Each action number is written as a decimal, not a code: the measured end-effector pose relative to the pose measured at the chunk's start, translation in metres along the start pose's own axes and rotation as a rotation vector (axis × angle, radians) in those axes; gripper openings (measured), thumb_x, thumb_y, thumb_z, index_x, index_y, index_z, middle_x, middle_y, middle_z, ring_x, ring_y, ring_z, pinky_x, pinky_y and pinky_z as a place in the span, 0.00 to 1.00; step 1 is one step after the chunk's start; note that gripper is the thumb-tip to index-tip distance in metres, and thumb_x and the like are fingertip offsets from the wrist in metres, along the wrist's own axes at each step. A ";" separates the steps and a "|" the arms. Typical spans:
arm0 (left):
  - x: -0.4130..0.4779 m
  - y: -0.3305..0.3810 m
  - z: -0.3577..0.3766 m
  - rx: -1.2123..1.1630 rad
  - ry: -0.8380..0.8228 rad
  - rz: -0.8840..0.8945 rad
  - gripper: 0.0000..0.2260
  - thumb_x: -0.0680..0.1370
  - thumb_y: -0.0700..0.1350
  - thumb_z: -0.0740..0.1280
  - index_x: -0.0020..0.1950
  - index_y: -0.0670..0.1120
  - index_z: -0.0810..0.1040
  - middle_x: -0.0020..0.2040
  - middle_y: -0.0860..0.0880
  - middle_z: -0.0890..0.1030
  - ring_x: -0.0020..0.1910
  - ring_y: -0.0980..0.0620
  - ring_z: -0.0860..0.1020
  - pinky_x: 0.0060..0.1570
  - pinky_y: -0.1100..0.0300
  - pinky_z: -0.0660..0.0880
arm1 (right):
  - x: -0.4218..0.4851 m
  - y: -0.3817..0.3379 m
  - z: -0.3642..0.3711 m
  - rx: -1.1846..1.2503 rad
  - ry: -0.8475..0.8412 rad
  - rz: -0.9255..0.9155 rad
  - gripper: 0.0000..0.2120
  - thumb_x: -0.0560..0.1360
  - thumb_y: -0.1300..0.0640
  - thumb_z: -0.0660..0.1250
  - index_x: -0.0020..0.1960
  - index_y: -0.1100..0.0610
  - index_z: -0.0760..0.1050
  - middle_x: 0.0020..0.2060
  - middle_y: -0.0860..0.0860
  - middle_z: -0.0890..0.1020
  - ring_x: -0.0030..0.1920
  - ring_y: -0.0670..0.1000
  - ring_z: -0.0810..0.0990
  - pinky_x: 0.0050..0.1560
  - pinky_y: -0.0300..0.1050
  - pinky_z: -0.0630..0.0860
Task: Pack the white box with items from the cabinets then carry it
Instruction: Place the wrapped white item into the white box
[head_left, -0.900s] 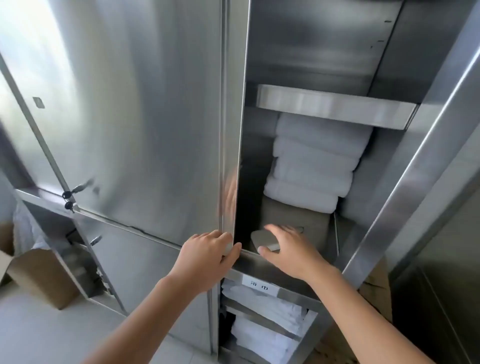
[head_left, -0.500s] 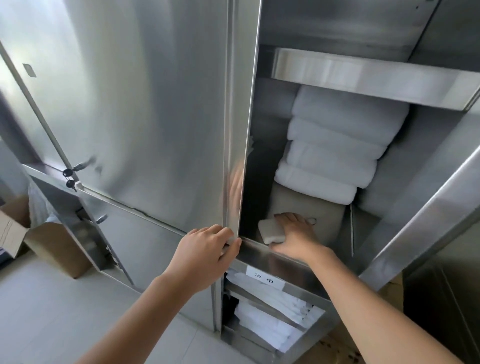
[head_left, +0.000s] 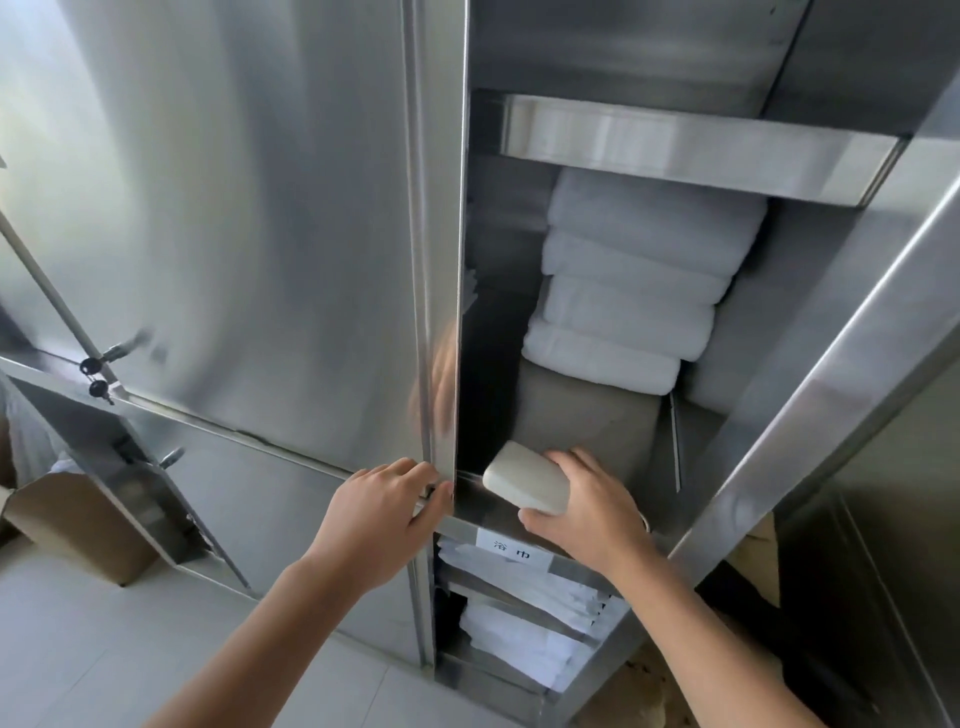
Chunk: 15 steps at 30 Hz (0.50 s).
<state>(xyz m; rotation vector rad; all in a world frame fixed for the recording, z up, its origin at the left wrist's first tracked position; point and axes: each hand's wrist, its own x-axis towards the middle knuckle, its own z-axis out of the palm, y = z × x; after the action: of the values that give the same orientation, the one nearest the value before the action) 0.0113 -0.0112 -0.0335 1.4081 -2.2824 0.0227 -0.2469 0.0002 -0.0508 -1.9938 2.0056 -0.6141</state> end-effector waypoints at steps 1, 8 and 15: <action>0.000 0.000 -0.001 -0.001 0.002 0.007 0.20 0.81 0.61 0.49 0.49 0.57 0.79 0.39 0.61 0.76 0.35 0.55 0.77 0.33 0.67 0.61 | -0.007 -0.005 -0.004 0.034 0.020 -0.001 0.33 0.66 0.37 0.73 0.67 0.47 0.73 0.58 0.43 0.75 0.54 0.49 0.78 0.54 0.50 0.79; -0.001 -0.002 -0.001 0.012 0.006 0.031 0.21 0.80 0.61 0.49 0.47 0.56 0.79 0.39 0.59 0.79 0.34 0.53 0.78 0.33 0.63 0.62 | -0.030 -0.026 -0.018 0.112 0.078 -0.053 0.33 0.68 0.37 0.73 0.69 0.47 0.72 0.56 0.40 0.73 0.52 0.45 0.77 0.53 0.48 0.78; -0.029 -0.019 0.003 0.039 -0.003 -0.009 0.16 0.81 0.59 0.54 0.50 0.55 0.80 0.43 0.58 0.81 0.36 0.51 0.79 0.34 0.61 0.64 | -0.041 -0.039 0.002 0.182 0.100 -0.085 0.32 0.66 0.36 0.73 0.66 0.47 0.74 0.53 0.39 0.74 0.50 0.43 0.77 0.51 0.43 0.77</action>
<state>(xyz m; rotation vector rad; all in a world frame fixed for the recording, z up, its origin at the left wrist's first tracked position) 0.0375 0.0033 -0.0514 1.4387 -2.2901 0.0626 -0.2101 0.0411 -0.0401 -1.9821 1.8520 -0.8974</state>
